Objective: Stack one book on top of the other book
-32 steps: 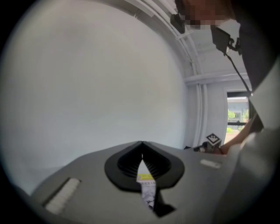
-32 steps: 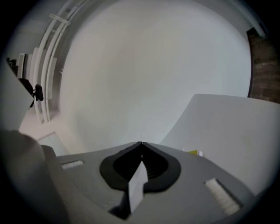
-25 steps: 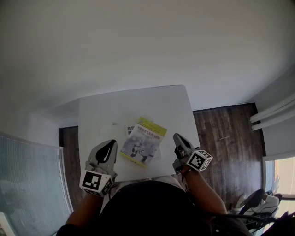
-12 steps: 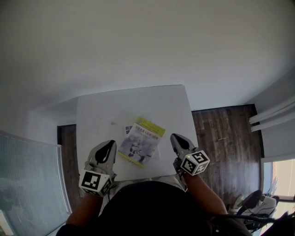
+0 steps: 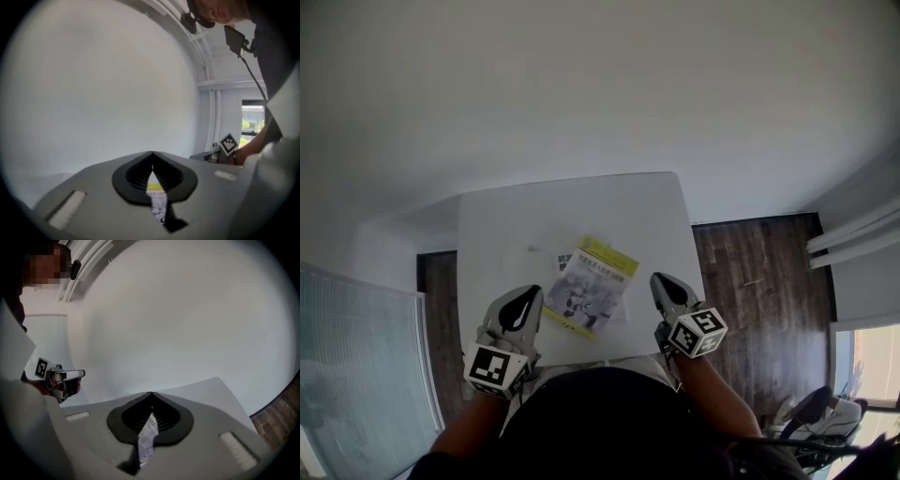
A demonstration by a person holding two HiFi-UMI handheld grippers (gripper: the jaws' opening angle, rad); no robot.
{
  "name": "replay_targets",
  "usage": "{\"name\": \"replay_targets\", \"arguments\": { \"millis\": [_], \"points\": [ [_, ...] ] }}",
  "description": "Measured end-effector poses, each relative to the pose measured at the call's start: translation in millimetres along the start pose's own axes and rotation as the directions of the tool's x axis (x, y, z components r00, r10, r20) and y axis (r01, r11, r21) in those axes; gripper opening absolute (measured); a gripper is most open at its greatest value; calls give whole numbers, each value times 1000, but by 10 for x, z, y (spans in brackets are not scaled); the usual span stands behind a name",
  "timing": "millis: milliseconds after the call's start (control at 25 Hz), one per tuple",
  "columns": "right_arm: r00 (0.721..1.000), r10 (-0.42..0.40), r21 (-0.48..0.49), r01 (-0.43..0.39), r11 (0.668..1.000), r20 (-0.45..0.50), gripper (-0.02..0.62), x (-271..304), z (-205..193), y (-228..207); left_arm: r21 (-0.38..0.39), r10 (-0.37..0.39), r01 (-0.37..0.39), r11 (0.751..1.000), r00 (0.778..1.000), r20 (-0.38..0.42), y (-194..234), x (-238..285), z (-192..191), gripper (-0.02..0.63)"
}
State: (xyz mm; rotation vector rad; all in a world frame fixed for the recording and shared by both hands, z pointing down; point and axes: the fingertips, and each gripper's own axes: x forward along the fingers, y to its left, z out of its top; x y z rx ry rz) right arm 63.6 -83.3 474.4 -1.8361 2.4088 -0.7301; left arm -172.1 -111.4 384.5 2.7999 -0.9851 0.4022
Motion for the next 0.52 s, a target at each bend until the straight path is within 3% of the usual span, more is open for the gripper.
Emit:
{"name": "replay_targets", "arguments": {
  "millis": [520],
  "points": [
    [996, -90, 34, 90, 995, 7, 2, -206, -165, 98, 3, -86, 86, 996, 994, 73, 65, -8, 24, 6]
  ]
}}
